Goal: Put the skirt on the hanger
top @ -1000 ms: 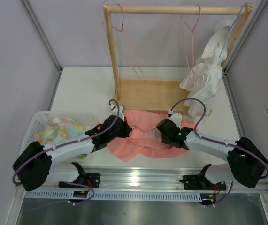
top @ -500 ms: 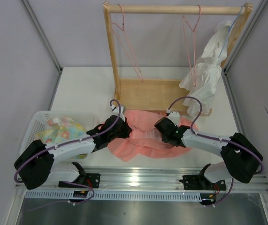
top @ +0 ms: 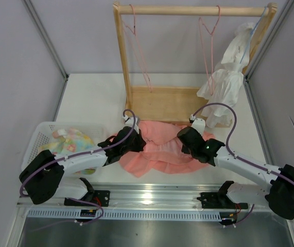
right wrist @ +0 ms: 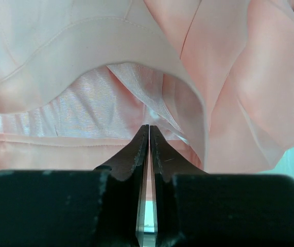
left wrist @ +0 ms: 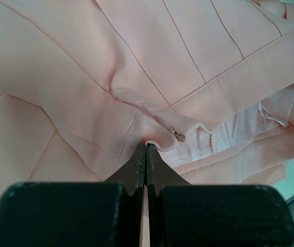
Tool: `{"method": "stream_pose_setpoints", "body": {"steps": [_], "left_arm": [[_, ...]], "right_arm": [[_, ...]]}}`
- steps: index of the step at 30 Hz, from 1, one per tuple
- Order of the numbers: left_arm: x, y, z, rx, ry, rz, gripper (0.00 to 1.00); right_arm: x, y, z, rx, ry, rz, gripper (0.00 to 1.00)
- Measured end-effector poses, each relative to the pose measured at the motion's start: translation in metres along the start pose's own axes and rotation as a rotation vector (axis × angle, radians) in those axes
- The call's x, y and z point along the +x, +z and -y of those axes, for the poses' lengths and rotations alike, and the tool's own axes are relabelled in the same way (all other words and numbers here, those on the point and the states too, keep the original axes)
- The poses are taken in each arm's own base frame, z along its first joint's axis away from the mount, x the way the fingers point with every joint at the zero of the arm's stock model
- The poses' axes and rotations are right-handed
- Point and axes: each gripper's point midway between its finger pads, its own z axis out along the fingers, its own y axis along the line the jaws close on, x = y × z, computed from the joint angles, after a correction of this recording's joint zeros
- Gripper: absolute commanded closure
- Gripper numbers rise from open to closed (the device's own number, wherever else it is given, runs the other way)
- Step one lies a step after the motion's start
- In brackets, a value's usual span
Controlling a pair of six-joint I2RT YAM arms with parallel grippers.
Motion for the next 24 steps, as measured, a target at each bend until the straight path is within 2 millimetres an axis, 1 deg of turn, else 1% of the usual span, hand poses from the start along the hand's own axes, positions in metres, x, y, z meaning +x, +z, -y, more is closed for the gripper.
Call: {"method": "stream_pose_setpoints", "body": {"steps": [2, 4, 8, 10, 13, 17, 24], "left_arm": [[0.001, 0.001, 0.001, 0.005, 0.002, -0.003, 1.0], [0.002, 0.001, 0.002, 0.006, 0.003, -0.008, 1.0], [0.002, 0.001, 0.003, 0.01, 0.004, -0.008, 1.0], [0.002, 0.001, 0.004, 0.012, 0.004, -0.008, 1.0], [0.001, 0.001, 0.004, 0.012, 0.004, -0.007, 1.0], [-0.001, 0.001, 0.006, 0.016, 0.004, -0.003, 1.0], [-0.005, 0.001, 0.009, 0.02, 0.003, 0.003, 1.0]], "right_arm": [[-0.001, -0.002, 0.0, -0.005, 0.001, 0.004, 0.87], [0.002, 0.001, 0.0, -0.002, -0.011, -0.01, 0.85], [0.018, 0.016, -0.005, 0.004, -0.045, -0.066, 0.83], [0.027, 0.024, -0.006, 0.017, -0.064, -0.098, 0.81], [0.037, 0.033, -0.006, 0.03, -0.08, -0.129, 0.81], [0.042, 0.042, -0.005, 0.046, -0.086, -0.144, 0.79], [0.043, 0.048, -0.001, 0.071, -0.093, -0.145, 0.74]]}}
